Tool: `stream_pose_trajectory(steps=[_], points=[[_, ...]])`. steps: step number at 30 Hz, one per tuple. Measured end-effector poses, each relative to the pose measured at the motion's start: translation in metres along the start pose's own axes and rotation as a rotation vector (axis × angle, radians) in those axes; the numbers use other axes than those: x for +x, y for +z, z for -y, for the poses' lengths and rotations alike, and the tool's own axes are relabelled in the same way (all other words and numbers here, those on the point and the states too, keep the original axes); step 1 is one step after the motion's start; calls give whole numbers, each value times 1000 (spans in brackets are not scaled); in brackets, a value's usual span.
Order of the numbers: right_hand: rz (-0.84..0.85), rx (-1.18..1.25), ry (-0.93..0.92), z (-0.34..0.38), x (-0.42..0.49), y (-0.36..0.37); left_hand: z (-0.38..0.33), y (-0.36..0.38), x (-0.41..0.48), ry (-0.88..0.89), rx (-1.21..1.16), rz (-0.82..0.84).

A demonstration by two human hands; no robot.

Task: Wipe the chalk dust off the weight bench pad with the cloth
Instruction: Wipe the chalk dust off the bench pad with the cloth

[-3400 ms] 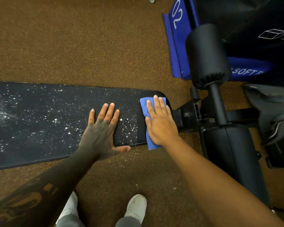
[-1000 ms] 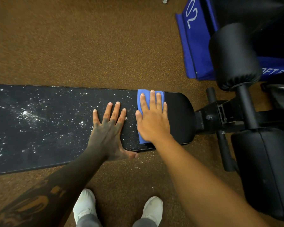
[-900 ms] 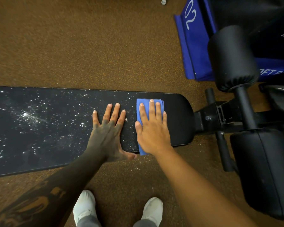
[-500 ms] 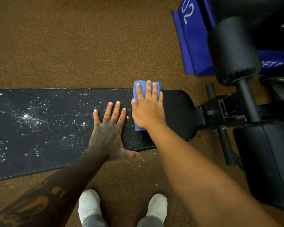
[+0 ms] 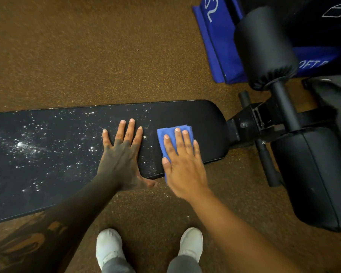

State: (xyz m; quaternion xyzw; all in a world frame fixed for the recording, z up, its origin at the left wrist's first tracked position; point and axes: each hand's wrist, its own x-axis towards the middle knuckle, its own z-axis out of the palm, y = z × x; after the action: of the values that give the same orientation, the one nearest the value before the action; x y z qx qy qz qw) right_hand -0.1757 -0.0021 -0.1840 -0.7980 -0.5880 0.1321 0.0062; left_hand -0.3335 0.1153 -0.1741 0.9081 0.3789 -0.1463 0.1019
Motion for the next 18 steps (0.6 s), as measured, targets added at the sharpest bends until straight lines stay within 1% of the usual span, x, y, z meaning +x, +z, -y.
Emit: stream_pose_trajectory(steps=[4, 9, 11, 15, 18], points=[[-41, -27, 105, -34, -10, 3, 2, 1, 1, 1, 18, 5], [-46, -24, 185, -14, -3, 3, 4, 2, 1, 4, 28, -6], [-27, -15, 162, -3, -1, 1, 4, 3, 1, 9, 28, -10], [22, 9, 5, 33, 10, -1, 5, 4, 0, 10, 24, -9], [62, -9, -6, 44, 22, -2, 14, 4, -5, -3, 35, -1]])
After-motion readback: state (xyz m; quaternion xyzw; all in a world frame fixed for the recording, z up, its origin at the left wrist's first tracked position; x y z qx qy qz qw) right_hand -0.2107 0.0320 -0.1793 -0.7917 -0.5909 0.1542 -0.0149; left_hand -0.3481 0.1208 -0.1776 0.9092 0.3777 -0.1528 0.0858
